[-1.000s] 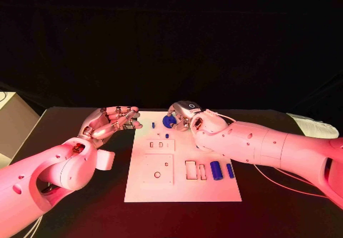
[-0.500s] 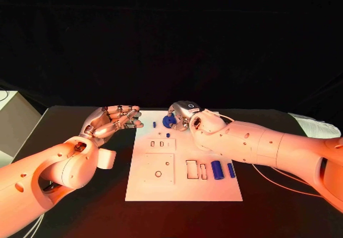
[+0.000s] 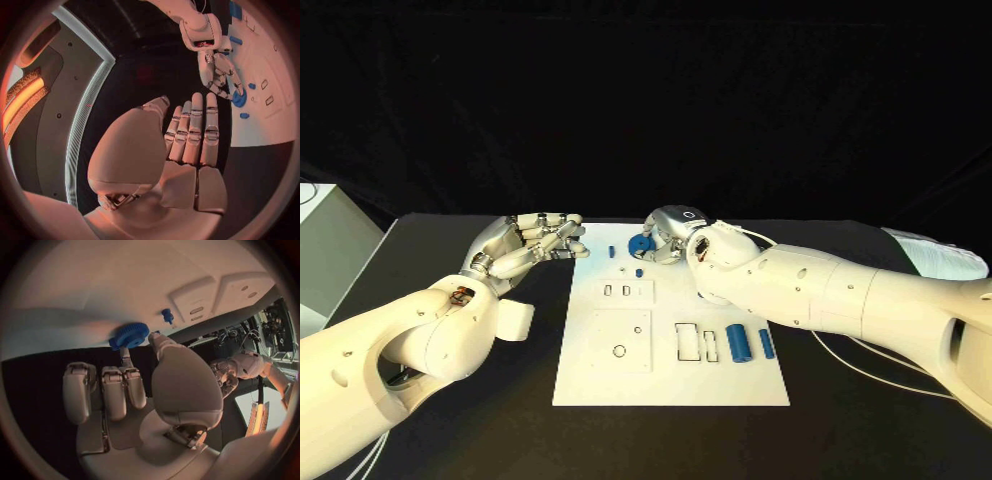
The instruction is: Assemble the parts on the task board
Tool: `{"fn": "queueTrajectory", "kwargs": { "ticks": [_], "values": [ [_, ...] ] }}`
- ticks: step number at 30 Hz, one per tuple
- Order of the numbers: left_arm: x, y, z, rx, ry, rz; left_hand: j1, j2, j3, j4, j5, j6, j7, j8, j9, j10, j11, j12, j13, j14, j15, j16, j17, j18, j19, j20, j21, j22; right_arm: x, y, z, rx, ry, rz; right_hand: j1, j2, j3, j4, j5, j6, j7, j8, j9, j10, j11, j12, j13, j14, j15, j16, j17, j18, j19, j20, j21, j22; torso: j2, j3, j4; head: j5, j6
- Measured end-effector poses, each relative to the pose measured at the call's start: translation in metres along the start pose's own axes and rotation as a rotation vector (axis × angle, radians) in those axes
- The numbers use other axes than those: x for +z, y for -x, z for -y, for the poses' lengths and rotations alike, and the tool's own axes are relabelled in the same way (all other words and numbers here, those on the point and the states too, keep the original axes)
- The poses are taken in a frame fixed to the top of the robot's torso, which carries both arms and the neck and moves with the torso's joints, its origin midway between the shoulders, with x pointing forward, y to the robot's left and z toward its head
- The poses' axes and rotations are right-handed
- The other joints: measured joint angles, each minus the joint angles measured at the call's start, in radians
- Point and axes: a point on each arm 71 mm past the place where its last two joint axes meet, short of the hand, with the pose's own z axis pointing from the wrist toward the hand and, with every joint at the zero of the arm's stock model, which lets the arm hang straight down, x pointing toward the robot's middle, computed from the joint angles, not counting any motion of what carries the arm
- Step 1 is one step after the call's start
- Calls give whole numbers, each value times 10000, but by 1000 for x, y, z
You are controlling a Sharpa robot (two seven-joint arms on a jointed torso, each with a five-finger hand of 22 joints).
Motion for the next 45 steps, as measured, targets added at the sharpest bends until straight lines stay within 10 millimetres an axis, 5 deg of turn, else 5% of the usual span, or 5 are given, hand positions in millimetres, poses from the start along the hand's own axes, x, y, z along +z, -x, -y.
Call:
{"fn": "queueTrajectory", "kwargs": {
  "ticks": [23,32,45],
  "values": [
    [0,2,0,32,19,36,0,0,-1,0,0,-1,0,0,-8,0,0,0,1,1,0,0,10,0,0,0,0,7,-17,-4,26,69,-334,-667,-140,140,-34,17,96,51,-4,-16,12,1,0,8,0,1,-1,34,-2,0,0,-1,103,-4,8,11,-9,11,-33],
    [-1,4,0,68,34,82,0,0,-1,-1,0,-1,0,0,-8,0,0,0,2,1,0,0,9,-1,0,0,0,6,-39,15,45,418,-329,67,239,246,144,-126,311,151,-72,25,10,0,0,45,0,1,-1,34,-3,1,0,-1,103,-5,0,14,-34,24,29],
    [-2,10,-1,138,69,203,0,0,-1,-1,0,-1,0,0,-7,0,-1,0,2,1,0,49,30,-1,0,0,0,4,-74,71,113,2317,-746,1218,2084,-240,937,-980,-433,223,-2,-17,-73,0,-1,-69,0,1,-1,34,-4,0,0,-1,103,2,-24,154,-186,8,219]
  ]
}}
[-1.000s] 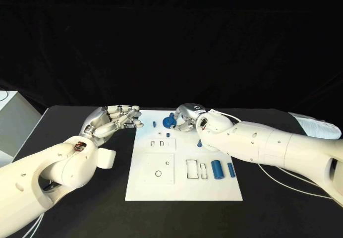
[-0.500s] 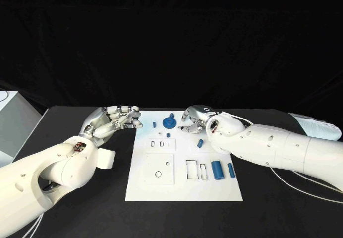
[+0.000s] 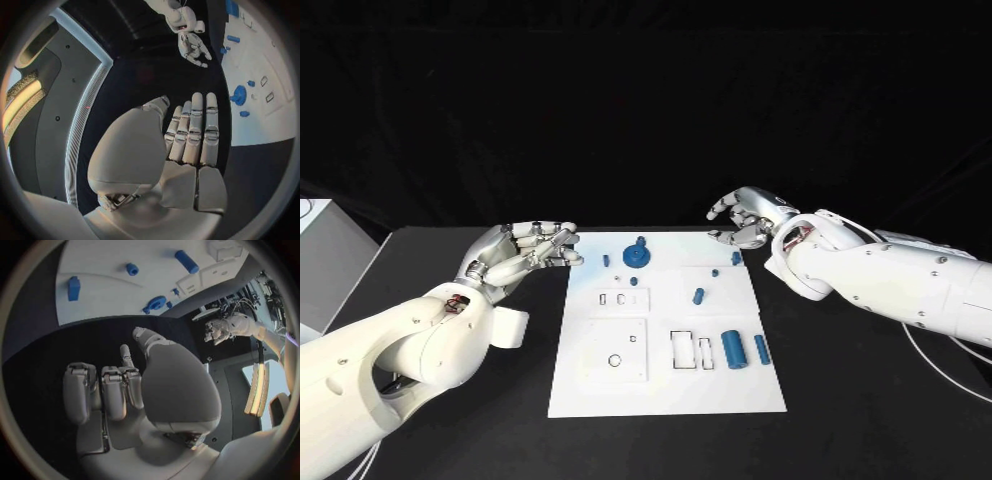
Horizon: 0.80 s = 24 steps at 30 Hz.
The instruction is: Assemble the parts on the task board
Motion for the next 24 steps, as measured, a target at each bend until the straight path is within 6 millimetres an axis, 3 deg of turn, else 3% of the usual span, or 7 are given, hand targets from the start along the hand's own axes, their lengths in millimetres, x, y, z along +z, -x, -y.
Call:
{"fn": "queueTrajectory", "kwargs": {
  "ticks": [8,15,24],
  "values": [
    [0,1,-1,5,16,26,0,0,29,-29,0,0,0,0,1,0,0,0,0,0,0,0,-1,0,0,0,0,-1,-17,16,36,496,-261,-213,373,-215,135,-301,0,0,0,0,-23,0,0,-122,0,0,0,0,-1,-1,0,0,0,-1,4,75,-51,-75,26],
    [0,2,-4,-5,62,58,0,0,28,-28,0,0,0,0,1,0,0,0,0,0,0,0,-2,0,0,0,0,-1,-25,12,50,477,-312,-699,451,-294,135,-355,-34,0,0,-1,-33,0,0,-122,0,0,0,0,-1,0,0,0,0,-2,14,63,-58,-178,-22],
    [0,3,-5,-3,94,85,0,0,28,-28,0,0,0,0,2,0,0,0,0,0,0,0,-2,0,0,0,0,-2,-28,-5,59,387,-469,-1211,451,-294,117,-338,-113,-82,81,-116,-86,-19,22,-163,0,23,22,0,-2,-1,0,0,0,-3,8,26,-12,-255,-90]
  ]
}}
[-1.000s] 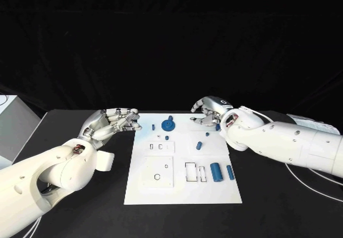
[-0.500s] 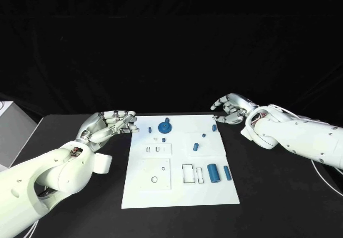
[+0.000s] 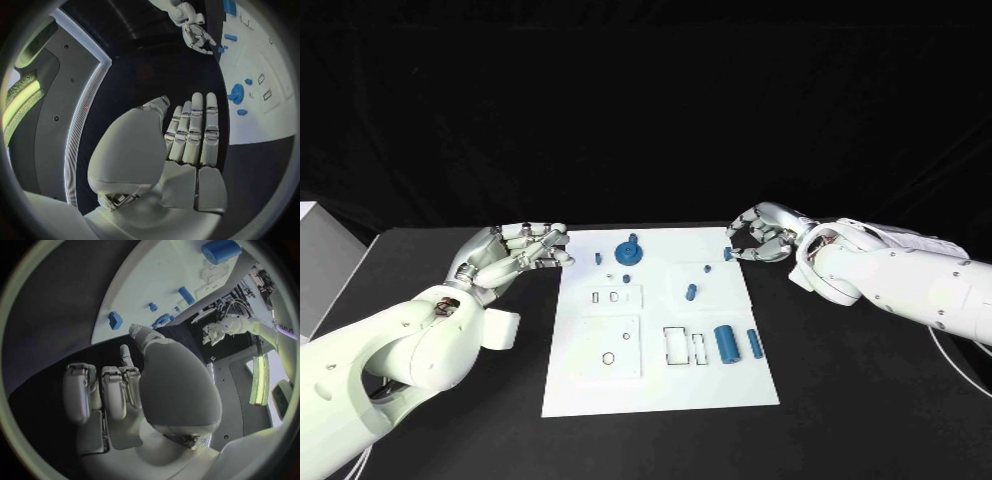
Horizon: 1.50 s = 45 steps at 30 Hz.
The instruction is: Assemble the parts on the task board
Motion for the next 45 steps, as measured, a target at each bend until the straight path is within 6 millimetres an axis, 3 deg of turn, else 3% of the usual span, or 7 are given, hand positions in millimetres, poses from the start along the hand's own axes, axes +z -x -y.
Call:
{"fn": "queueTrajectory", "kwargs": {
  "ticks": [11,23,40,45],
  "values": [
    [0,1,-1,0,13,5,0,0,0,0,0,0,0,0,0,0,0,0,0,0,0,0,8,0,0,0,0,-1,5,-6,6,-67,-400,-23,-108,1,-192,137,-37,-199,89,-137,-61,18,49,-34,0,-24,50,0,0,0,1,72,0,-2,-14,-24,6,-19,-37],
    [0,0,-1,-10,14,-11,0,0,0,0,0,0,0,0,1,0,0,0,0,0,0,0,7,0,0,0,0,-1,8,-10,8,-66,-739,-64,-108,1,-219,165,-37,-236,54,-175,-71,18,48,-34,0,-24,49,0,-1,0,0,72,0,-4,-27,-41,12,-54,-94],
    [0,1,-1,-1,20,-2,0,0,-1,0,0,0,0,0,1,0,0,0,0,0,0,0,5,0,0,0,0,-2,7,-21,9,-33,-896,-441,-149,41,-275,221,-77,-236,54,-175,-71,19,48,-34,0,-23,49,0,-1,0,0,71,0,4,-23,-34,7,-5,-141],
    [0,1,-1,2,21,-2,-28,-28,69,16,0,0,0,0,1,38,-38,-37,0,-88,15,39,51,0,0,0,0,4,8,-22,9,-41,-913,-449,-203,145,-275,221,-76,-84,39,-152,-52,18,48,18,0,-23,49,0,-2,0,0,71,0,3,-23,-31,4,-5,-146]
  ]
}}
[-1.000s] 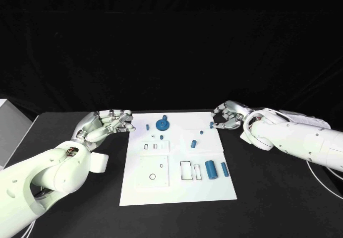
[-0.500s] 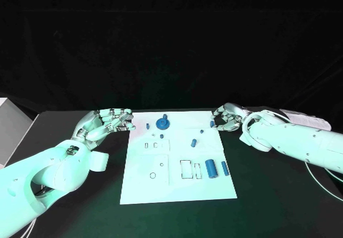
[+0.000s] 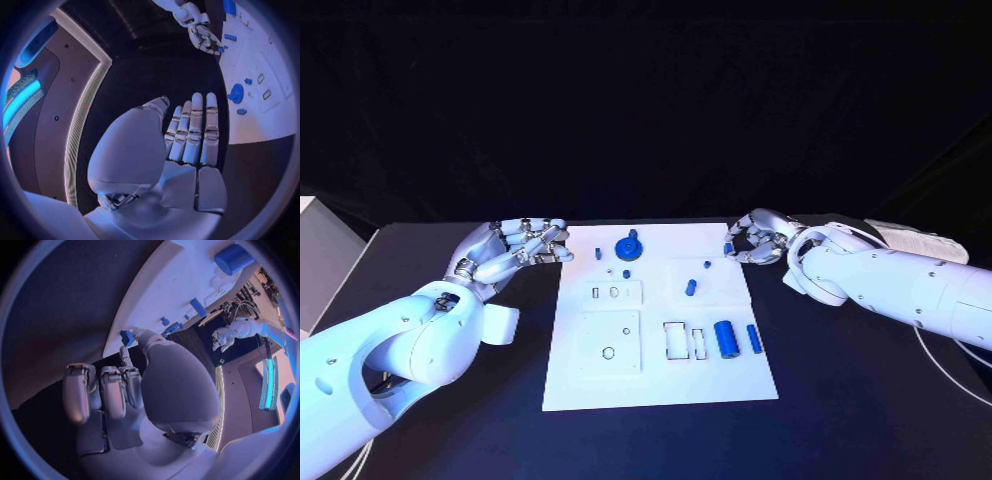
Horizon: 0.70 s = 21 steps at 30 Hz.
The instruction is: Assemble the parts on the task board
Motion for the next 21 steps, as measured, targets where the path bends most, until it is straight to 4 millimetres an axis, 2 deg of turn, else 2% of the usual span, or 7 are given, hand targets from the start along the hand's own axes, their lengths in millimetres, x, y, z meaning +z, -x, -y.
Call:
{"fn": "queueTrajectory", "kwargs": {
  "ticks": [2,4,6,8,10,12,21],
  "values": [
    [0,0,0,0,1,0,-24,-24,0,0,0,0,0,0,0,0,0,0,0,0,0,0,10,0,0,0,0,4,0,0,0,-4,-15,1,-9,104,25,25,0,41,4,37,1,0,0,0,0,0,0,0,0,1,0,0,0,0,0,0,1,0,0],
    [0,0,0,0,1,-1,-24,-24,0,0,0,0,0,0,0,0,0,0,0,0,0,0,10,0,0,0,0,3,1,-1,1,-7,-29,-8,-6,312,122,122,0,150,-26,77,8,1,0,42,0,0,0,0,0,1,0,0,0,-1,0,1,2,0,-7],
    [0,0,0,1,3,1,-24,-24,0,0,0,0,0,0,0,0,0,0,0,0,0,0,10,0,0,0,0,3,1,-2,1,-10,-50,-30,-12,386,211,204,0,207,-53,77,11,1,0,67,0,0,0,0,0,-106,0,0,0,-1,1,1,2,0,-13],
    [0,0,0,1,4,3,-24,-24,0,0,0,0,0,0,0,0,0,0,0,0,0,0,9,0,0,0,0,3,2,-3,2,-15,-69,-49,8,483,301,204,0,226,-38,113,10,1,0,67,0,0,0,0,0,-105,0,0,0,-1,0,1,7,2,-15],
    [0,0,0,1,6,2,-24,-24,0,0,0,0,0,0,0,0,1,0,0,0,0,0,9,0,0,0,0,3,2,-3,2,-15,-78,-59,18,493,391,197,0,276,-53,112,8,1,0,67,0,0,0,0,0,-106,0,0,0,-2,0,1,7,13,-17],
    [0,0,0,0,8,1,-24,-24,0,0,0,0,0,0,0,-1,1,0,0,0,0,0,9,0,0,0,0,3,2,-4,2,-14,-84,-70,20,599,487,203,0,322,-97,112,8,1,0,67,0,0,0,0,0,-105,0,0,0,-2,0,0,6,18,-27],
    [1,0,-1,0,13,-3,-24,-24,0,0,0,0,0,0,0,-1,1,0,0,0,0,0,21,0,0,0,0,2,3,-4,2,-8,-89,-95,-11,647,611,217,0,377,-152,156,20,1,0,116,0,0,0,0,0,-105,0,-1,0,-3,-2,0,2,33,-34]
  ]
}}
